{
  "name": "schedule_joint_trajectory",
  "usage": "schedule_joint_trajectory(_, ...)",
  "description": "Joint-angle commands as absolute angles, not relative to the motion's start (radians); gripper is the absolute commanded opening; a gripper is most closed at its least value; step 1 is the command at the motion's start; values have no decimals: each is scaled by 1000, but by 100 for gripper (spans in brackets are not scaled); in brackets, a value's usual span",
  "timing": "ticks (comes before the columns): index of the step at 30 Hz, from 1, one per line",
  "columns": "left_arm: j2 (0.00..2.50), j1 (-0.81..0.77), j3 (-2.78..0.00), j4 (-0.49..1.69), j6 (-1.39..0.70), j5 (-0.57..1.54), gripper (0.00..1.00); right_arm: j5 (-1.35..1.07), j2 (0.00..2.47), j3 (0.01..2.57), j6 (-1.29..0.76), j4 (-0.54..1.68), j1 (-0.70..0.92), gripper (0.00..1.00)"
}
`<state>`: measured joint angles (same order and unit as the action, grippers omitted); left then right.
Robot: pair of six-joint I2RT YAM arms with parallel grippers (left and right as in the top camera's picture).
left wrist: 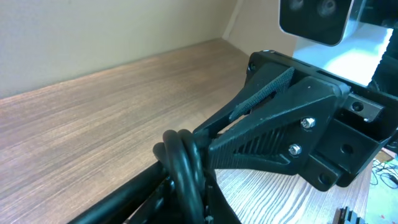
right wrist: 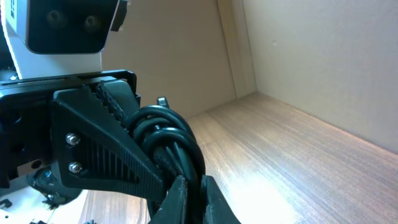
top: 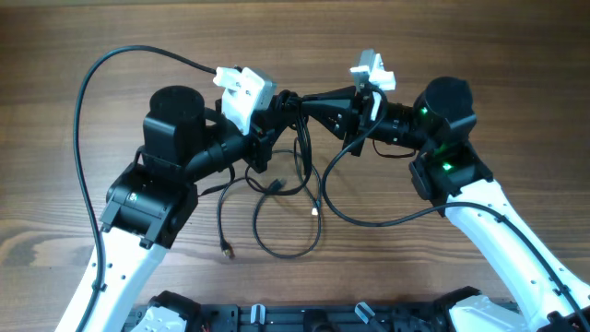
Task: Untangle cables
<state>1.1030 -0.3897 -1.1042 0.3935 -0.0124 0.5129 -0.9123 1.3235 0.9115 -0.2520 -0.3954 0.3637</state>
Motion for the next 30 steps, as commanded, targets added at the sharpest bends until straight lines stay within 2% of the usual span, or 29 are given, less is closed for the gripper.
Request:
schedule_joint_trajectory(1, 1093, -395, -1113, 382, -8, 548, 4, -876, 1320, 921, -241, -375, 360, 4)
schedule_joint_trajectory(4, 1093, -395, -1113, 382, -22, 509, 4, -817, 1320, 921, -289, -345, 360, 4)
schedule_joint_trajectory(11, 1093, -395, -1113, 371, -286, 198, 4, -577, 1320, 921, -512, -183, 360, 4)
schedule_joint_trajectory(16, 1093, -395, -1113, 341, -323, 182, 4, -467, 1320, 921, -631, -76, 360, 4)
schedule_joint_trajectory(21, 1093, -395, -1113, 355, -318, 190, 4, -472, 1320, 921, -619, -108, 360, 4)
schedule_joint_trajectory(24, 1093, -395, -1113, 381, -257, 229, 4, -561, 1320, 921, -530, -194, 360, 5)
schedule_joint_trajectory(30, 1093, -395, -1113, 401, -84, 450, 4, -827, 1320, 921, -237, -326, 360, 19)
